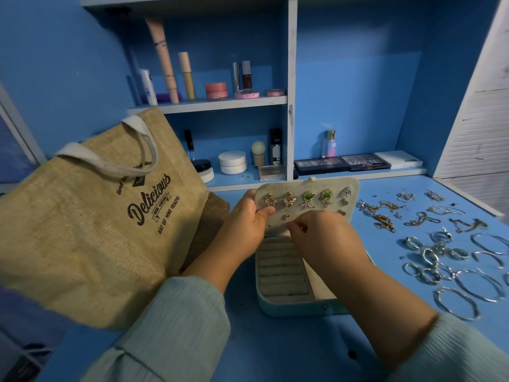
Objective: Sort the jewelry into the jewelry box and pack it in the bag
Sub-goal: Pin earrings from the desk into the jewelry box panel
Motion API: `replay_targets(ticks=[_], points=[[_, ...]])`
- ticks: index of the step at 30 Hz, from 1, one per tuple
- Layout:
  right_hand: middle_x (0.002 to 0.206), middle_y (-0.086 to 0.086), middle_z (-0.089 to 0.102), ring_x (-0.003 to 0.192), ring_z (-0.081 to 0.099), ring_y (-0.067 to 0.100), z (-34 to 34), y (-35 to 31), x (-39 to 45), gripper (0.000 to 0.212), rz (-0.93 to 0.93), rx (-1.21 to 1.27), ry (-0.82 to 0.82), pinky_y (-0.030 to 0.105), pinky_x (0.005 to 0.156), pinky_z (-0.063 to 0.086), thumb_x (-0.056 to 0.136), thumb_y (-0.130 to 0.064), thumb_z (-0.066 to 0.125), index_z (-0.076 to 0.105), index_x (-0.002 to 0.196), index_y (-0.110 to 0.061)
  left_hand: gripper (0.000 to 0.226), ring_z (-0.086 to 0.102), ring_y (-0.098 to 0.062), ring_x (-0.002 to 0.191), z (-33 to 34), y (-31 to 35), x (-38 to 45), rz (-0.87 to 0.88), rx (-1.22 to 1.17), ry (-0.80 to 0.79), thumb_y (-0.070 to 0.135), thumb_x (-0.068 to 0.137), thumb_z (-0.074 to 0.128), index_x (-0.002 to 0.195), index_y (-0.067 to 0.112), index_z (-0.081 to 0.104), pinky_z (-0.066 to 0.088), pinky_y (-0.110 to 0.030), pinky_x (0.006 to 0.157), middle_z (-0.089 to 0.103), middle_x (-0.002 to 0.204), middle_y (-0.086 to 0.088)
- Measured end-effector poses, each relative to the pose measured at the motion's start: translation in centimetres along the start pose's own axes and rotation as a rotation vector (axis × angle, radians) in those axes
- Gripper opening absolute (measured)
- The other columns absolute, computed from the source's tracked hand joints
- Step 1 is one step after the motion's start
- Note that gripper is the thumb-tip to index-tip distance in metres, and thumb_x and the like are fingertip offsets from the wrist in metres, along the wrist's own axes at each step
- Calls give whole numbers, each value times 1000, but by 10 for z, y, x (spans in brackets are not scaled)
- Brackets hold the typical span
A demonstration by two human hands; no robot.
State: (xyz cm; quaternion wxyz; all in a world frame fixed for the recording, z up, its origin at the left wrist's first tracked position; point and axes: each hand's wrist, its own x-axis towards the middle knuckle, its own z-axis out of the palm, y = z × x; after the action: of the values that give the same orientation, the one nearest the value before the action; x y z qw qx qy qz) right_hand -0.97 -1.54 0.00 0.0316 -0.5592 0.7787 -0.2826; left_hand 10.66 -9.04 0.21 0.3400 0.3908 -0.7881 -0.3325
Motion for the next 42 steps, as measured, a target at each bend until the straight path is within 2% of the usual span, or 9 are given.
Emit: replay_targets(ticks=[3, 6, 9, 14, 19, 25, 32, 35, 42], points=[[75, 6, 61, 67, 57, 23, -1, 0, -1, 33, 4, 1, -12, 25, 57, 41, 95, -34, 44, 67, 86, -12, 30, 47, -5, 95, 2, -1, 0, -21, 6, 10, 24, 98, 44, 126, 15, 41, 35, -21, 79, 49, 107, 9], [79, 5, 64, 69, 59, 22, -4, -1, -4, 32, 12, 4, -16, 25, 59, 43, 95, -34, 43, 68, 90, -15, 27, 48, -4, 94, 3, -2, -2, -15, -1, 17, 24, 97, 45, 123, 18, 43, 36, -16, 72, 52, 108, 8], [85, 4, 65, 74, 59, 22, -7, 0, -9, 29, -6, 0, -12, 25, 62, 44, 94, -34, 45, 68, 93, -16, 12, 51, 5, 83, 0, -4, -7, 5, -72, 31, 22, 95, 50, 104, 28, 45, 38, -3, 63, 54, 97, 15], [89, -1, 66, 80, 58, 18, -26, 1, -28, 23, -41, 78, 52, 30, 69, 49, 92, -36, 50, 67, 94, -21, 17, 56, 4, 85, -2, -4, -13, 10, -159, 51, 21, 90, 58, 89, 35, 48, 40, -11, 67, 59, 91, 17], [84, -15, 37, 84, 40, 9, -51, 6, -41, 13, -146, 44, 269, 26, 66, 32, 91, -36, 51, 54, 97, -26, 16, 55, 1, 88, -2, -3, -19, -38, -211, 35, 22, 89, 58, 89, 35, 49, 40, -18, 69, 59, 94, 16], [113, -4, 44, 107, 42, 17, -58, 14, -45, 25, -148, -37, 301, 29, 70, 37, 94, -26, 48, 51, 119, -24, 14, 53, 3, 85, -4, -3, -28, -9, -159, 34, 24, 87, 60, 84, 33, 50, 39, -15, 69, 58, 90, 16], [102, -2, 47, 95, 47, 20, -59, 21, -44, 19, -148, -31, 302, 30, 65, 41, 95, -22, 47, 62, 108, -20, 17, 54, 1, 88, -8, -6, -38, -13, -150, 41, 20, 86, 63, 88, 33, 53, 41, -17, 74, 59, 91, 15], [95, -5, 40, 93, 46, 19, -59, 24, -46, 17, -168, -28, 310, 30, 65, 39, 93, -23, 52, 64, 105, -19, 17, 56, -3, 90, -11, -8, -42, -3, -107, 41, 17, 87, 62, 87, 33, 55, 42, -18, 76, 60, 91, 14], [97, -5, 38, 97, 44, 20, -56, 32, -59, 19, -188, -82, 275, 27, 66, 32, 92, -28, 53, 64, 104, -19, 23, 53, 3, 87, -10, -3, -60, -14, 4, 80, 10, 93, 54, 87, 32, 54, 40, -4, 65, 57, 96, 12]])
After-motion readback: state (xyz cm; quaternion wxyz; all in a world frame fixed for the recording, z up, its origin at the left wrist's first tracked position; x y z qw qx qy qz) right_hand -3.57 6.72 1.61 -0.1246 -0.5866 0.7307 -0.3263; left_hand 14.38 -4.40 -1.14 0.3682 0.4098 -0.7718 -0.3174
